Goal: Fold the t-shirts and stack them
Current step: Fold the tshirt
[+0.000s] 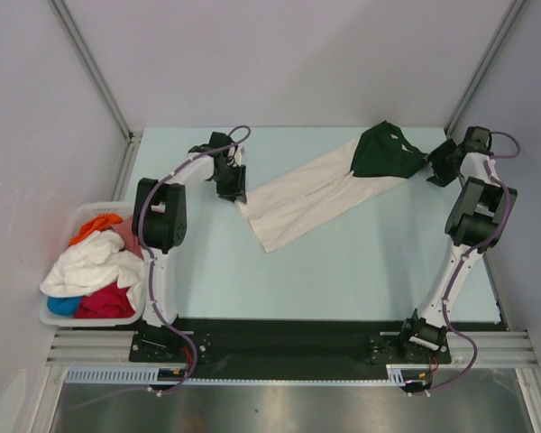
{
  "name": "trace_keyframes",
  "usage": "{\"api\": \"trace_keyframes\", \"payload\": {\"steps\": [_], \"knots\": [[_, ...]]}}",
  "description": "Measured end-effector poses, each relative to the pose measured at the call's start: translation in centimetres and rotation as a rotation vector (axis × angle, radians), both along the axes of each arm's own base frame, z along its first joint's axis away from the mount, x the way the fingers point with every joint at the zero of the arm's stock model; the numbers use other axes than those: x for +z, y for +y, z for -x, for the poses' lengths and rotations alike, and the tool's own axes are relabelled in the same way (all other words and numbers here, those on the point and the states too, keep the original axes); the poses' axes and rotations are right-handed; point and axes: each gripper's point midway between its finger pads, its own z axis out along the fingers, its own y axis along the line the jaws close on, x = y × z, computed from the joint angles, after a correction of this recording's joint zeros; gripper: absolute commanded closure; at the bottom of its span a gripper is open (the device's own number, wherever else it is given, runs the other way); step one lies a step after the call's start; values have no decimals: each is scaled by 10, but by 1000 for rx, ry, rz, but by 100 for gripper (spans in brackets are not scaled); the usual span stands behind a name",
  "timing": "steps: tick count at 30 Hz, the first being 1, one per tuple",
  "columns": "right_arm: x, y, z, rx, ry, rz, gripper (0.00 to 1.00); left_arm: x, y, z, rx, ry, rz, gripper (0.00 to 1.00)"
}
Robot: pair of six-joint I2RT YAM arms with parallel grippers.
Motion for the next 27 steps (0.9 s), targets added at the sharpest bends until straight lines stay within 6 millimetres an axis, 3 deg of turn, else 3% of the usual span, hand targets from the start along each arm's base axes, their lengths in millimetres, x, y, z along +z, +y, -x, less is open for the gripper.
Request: {"api": "trace_keyframes", "payload": {"steps": [3,5,13,20,25,27], "knots": [[-1,3,-9,7,-38,-14,35,-2,-1,4,1,10,7,79],[-3,7,-13,10,-62,-33,35,-3,-2,6,5,18,17,100],[-14,20,-29,25,-119,-98,38,-3,1,23,23,0,24,100],[-18,34,-48,60,-168,-115,51,-4,17,86,68,58,7,100],[-19,57,-65,98,-198,-128,53,-4,20,132,112,111,38,100],[-20,70,-70,117,-205,-132,58,-5,19,149,128,125,51,100]]}}
